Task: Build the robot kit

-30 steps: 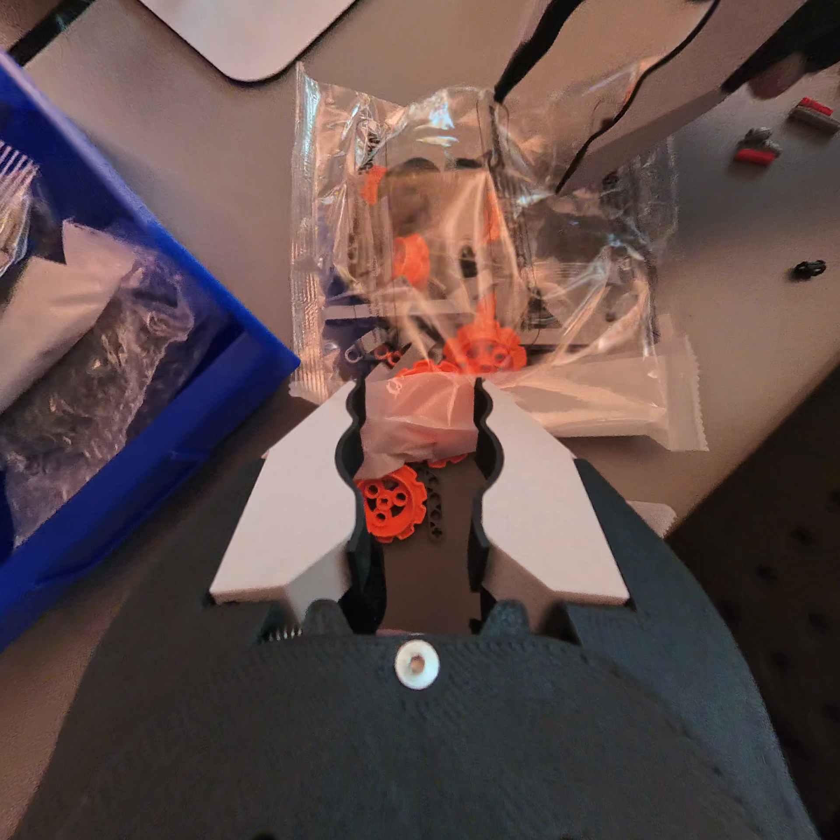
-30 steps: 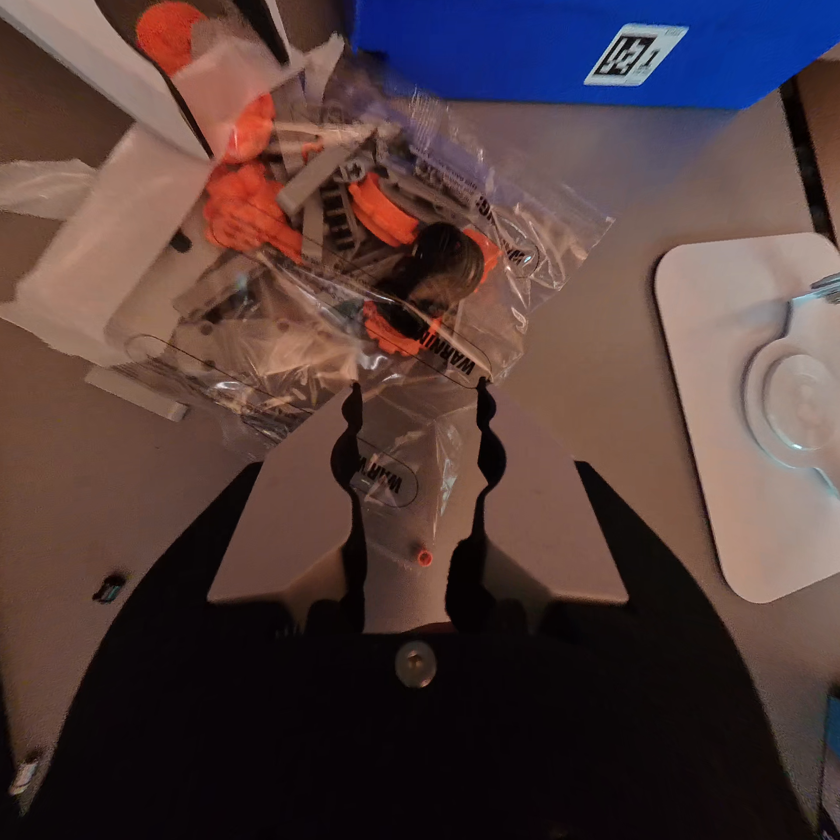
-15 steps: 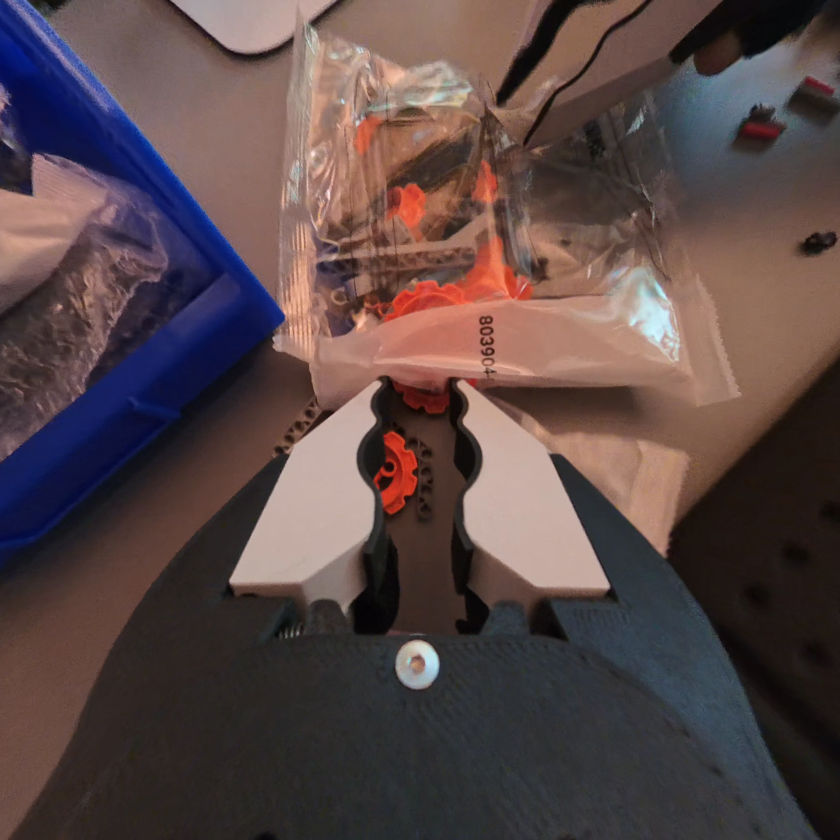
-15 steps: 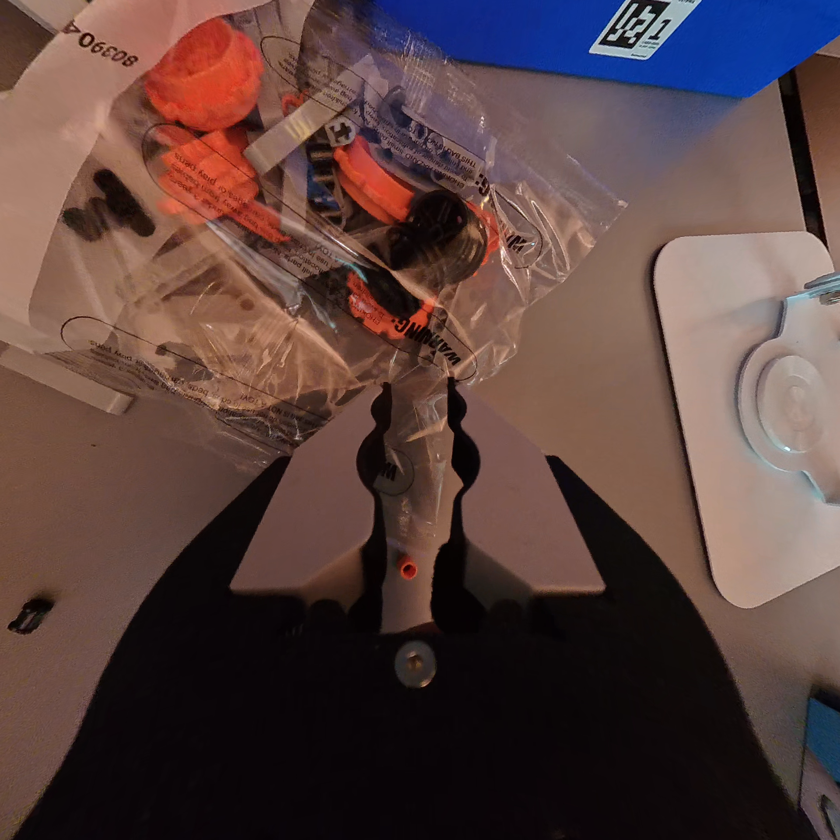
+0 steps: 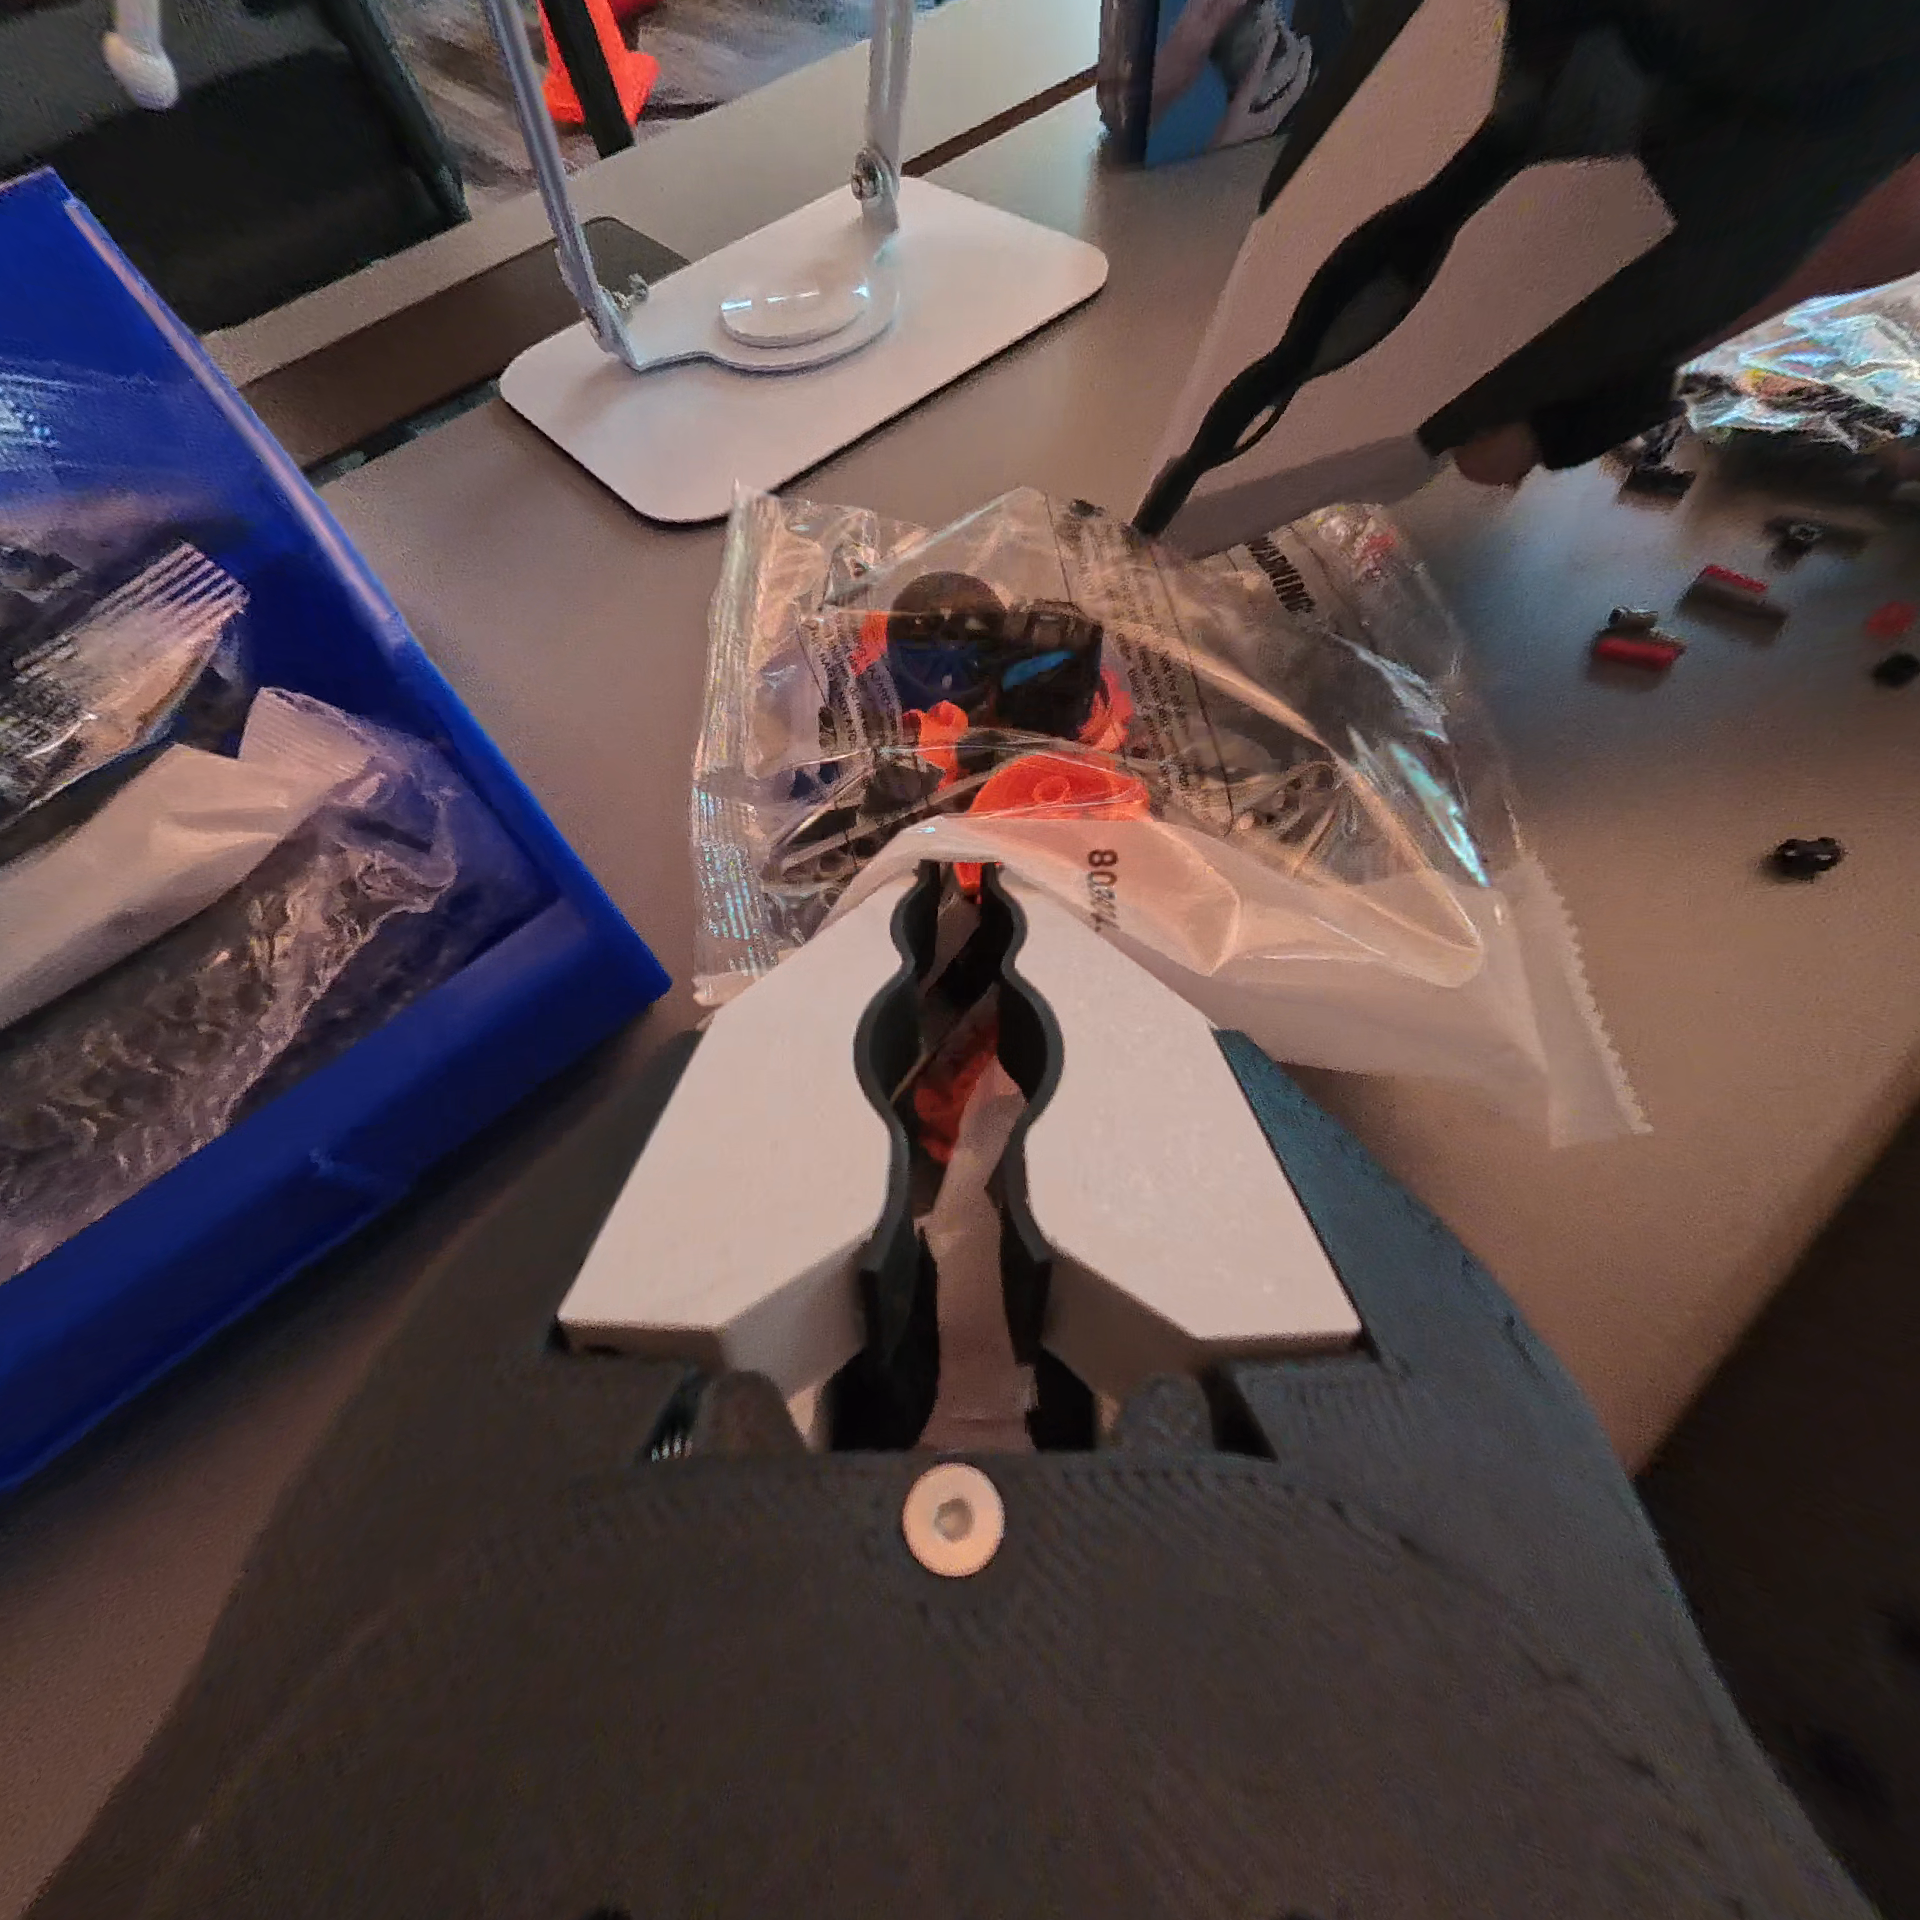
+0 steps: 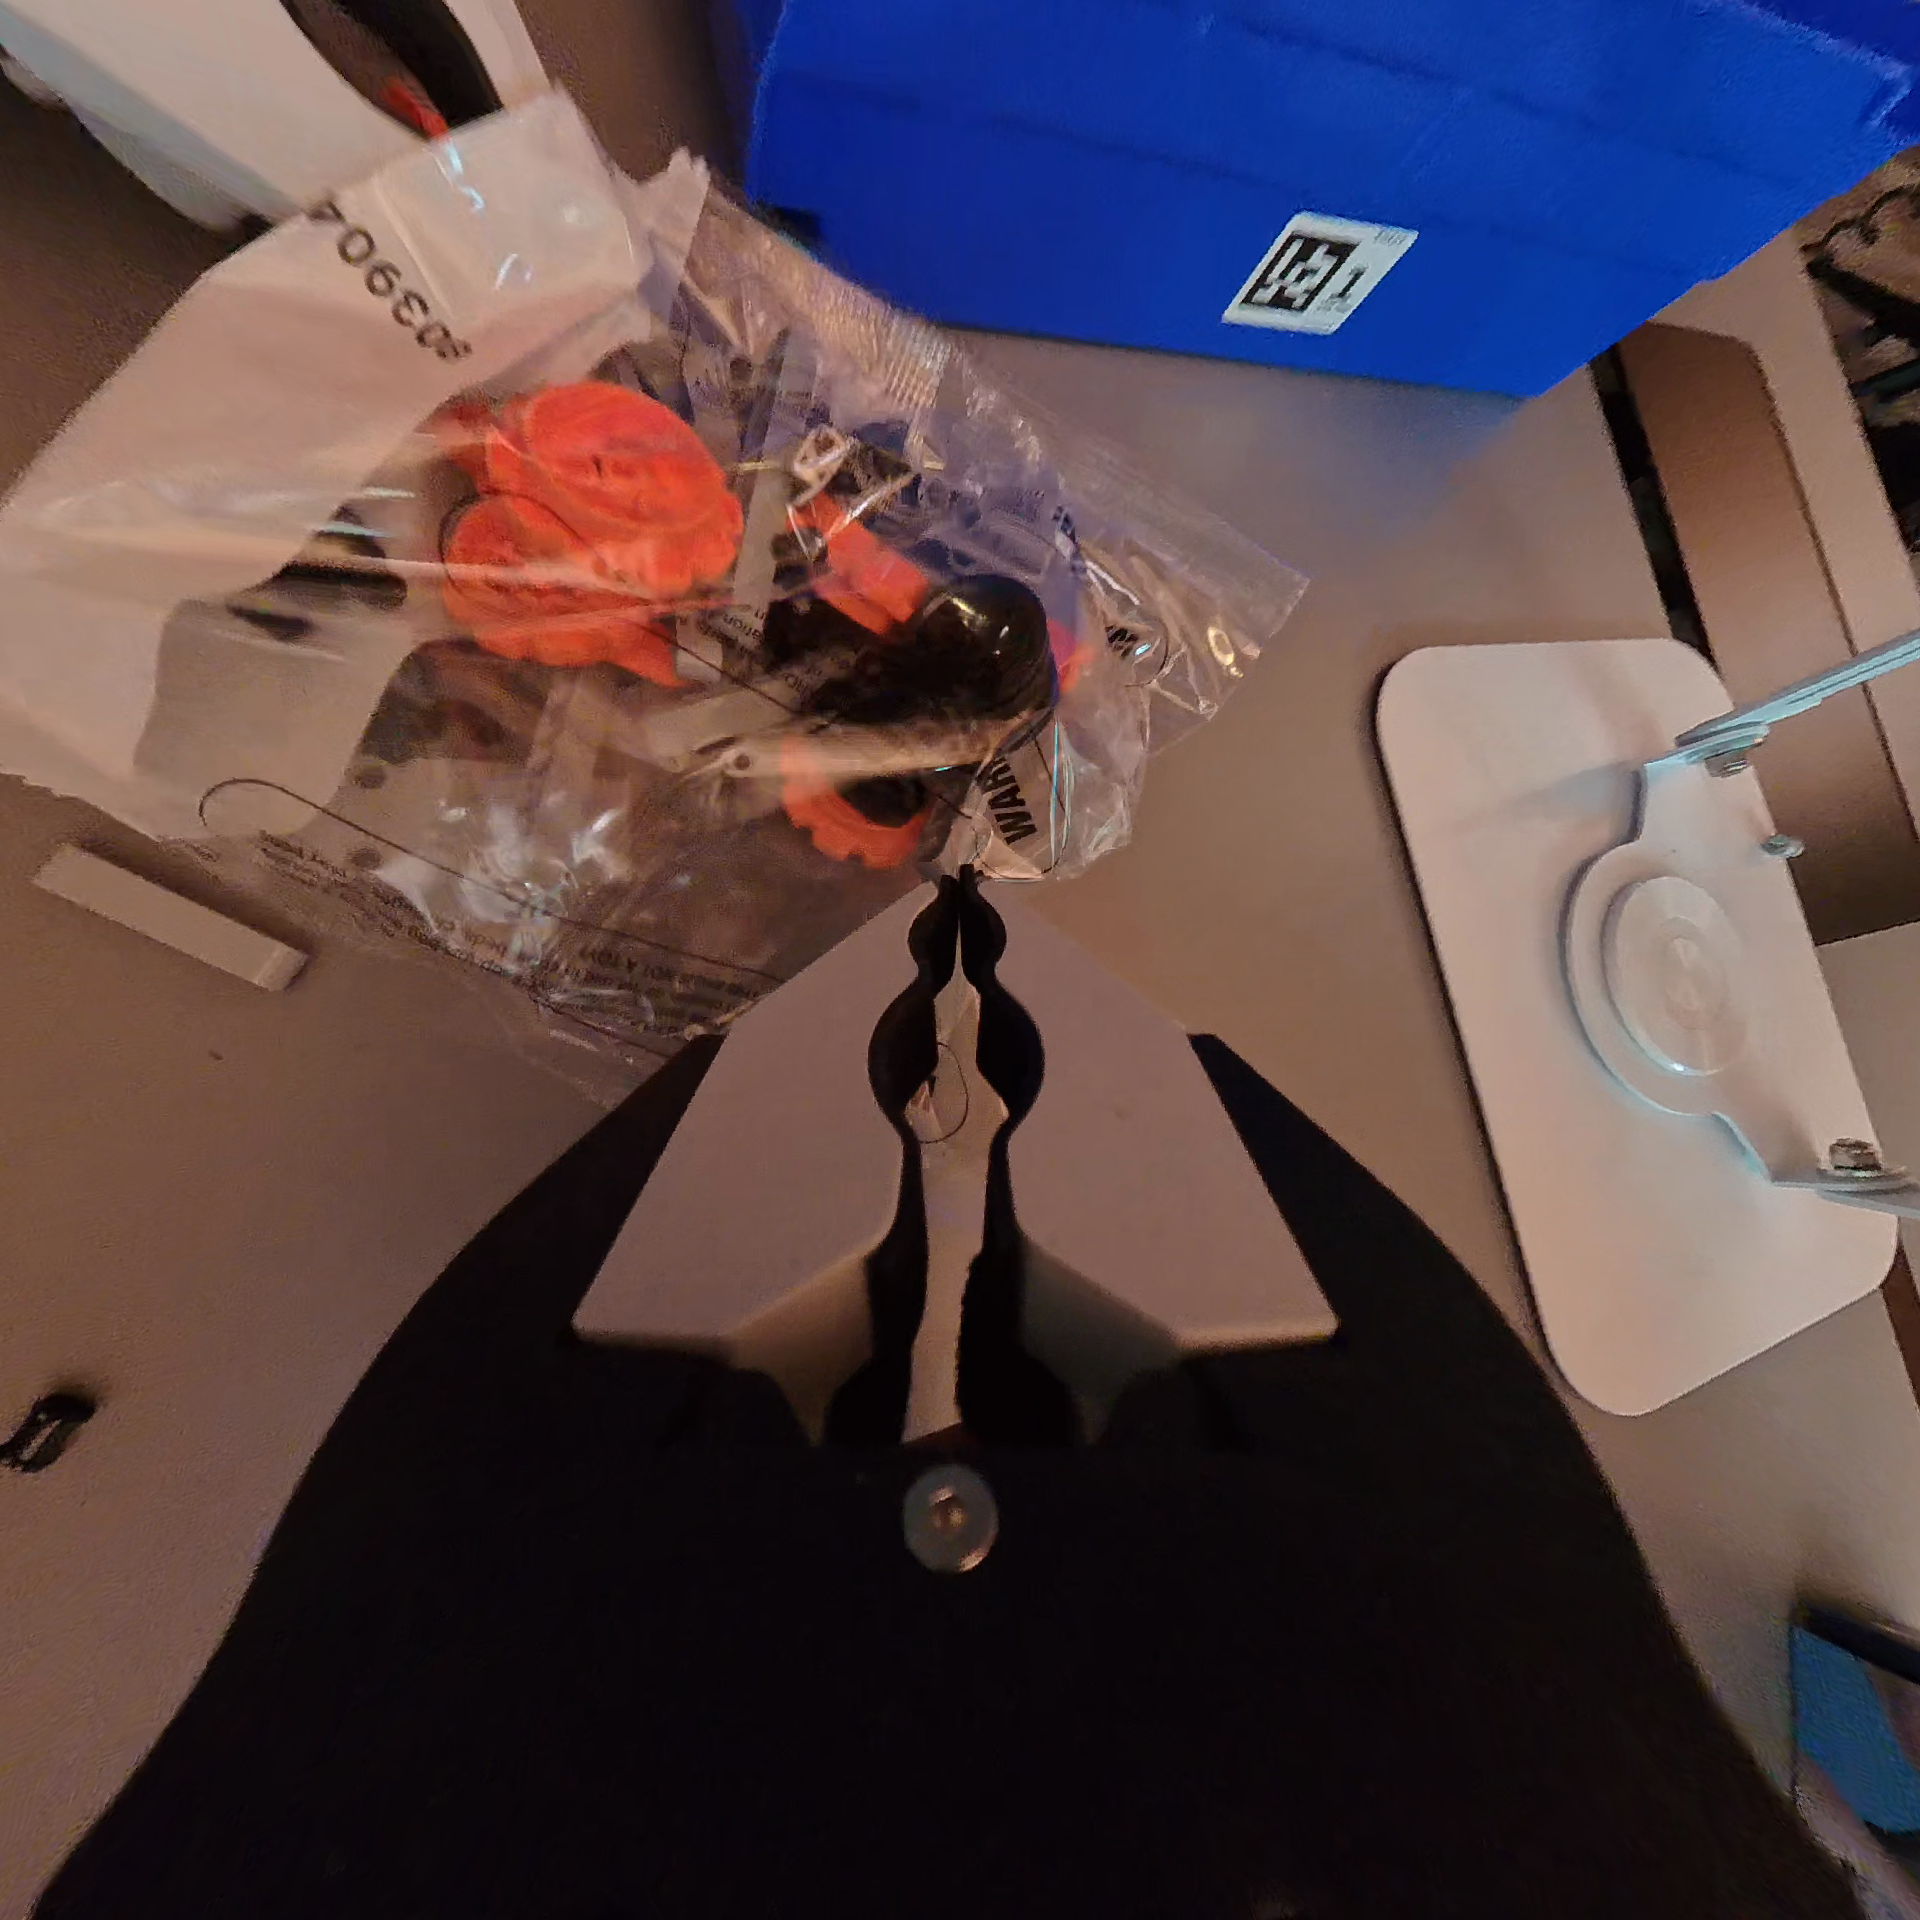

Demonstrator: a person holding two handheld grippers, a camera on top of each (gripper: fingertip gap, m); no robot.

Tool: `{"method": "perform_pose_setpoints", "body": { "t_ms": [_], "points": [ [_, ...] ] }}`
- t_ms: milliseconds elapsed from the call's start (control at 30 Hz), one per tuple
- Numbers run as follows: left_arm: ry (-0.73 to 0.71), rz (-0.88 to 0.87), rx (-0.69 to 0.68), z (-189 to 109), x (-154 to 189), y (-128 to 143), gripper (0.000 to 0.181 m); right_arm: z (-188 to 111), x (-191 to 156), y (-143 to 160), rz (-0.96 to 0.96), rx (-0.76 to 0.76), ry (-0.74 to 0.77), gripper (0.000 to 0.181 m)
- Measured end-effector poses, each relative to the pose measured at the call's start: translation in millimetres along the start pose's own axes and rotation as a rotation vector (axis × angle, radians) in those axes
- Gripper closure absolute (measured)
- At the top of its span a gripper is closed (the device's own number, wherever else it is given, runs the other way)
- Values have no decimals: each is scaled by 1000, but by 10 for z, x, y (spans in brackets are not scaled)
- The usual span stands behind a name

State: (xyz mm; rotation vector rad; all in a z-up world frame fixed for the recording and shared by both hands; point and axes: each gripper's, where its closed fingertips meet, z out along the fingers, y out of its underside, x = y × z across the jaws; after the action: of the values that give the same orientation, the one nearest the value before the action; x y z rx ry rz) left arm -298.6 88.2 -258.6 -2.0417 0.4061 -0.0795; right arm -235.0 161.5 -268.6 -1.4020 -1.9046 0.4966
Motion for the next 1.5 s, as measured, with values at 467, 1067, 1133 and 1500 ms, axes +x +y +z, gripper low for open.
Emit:
{"method": "perform_pose_setpoints", "body": {
  "t_ms": [467,1067,1133,1500],
  "points": [
    [-159,27,-98,14,-225,221,159,-502,315,-802,-35,225,106,181],
    [-200,20,-77,11,-333,221,160,-673,319,-1250,-72,261,81,181],
    [-199,28,-87,27,-334,232,157,-650,353,-1217,-69,246,87,181],
    [-138,105,-77,70,-154,196,146,-701,283,-1476,-114,264,70,181]
  ]
}}
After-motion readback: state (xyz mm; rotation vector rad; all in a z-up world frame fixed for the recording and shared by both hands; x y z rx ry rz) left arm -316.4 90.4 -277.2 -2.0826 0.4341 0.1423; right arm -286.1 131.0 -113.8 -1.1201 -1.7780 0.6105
